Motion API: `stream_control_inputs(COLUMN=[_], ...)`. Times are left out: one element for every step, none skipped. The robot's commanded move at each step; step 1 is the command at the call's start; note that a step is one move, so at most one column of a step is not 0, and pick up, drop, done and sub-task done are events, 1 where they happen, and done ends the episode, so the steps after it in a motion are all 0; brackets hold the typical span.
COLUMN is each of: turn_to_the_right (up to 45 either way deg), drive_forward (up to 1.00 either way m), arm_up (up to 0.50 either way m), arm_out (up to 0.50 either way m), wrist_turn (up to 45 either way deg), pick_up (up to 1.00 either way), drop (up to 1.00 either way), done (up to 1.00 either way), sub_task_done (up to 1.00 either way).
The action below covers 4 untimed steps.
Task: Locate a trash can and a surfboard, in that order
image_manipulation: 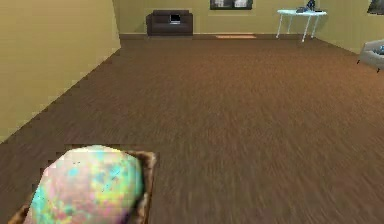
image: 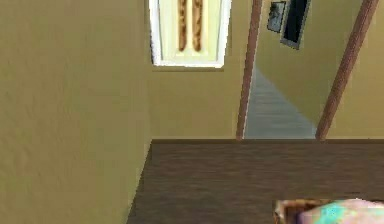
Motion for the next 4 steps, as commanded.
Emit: stream_control_inputs(turn_to_the_right=[0.0,39.0,0.0,3.0], drive_forward=[0.75,0.00,1.00,0.00], arm_up=[0.00,0.00,0.00,0.00], arm_out=[0.00,0.00,0.00,0.00], wrist_turn=[0.0,0.0,0.0,0.0], pick_up=[0.00,0.00,0.00,0.00], drop=[0.00,0.00,0.00,0.00], done=[0.00,0.00,0.00,0.00], sub_task_done=[0.00,0.00,0.00,0.00])
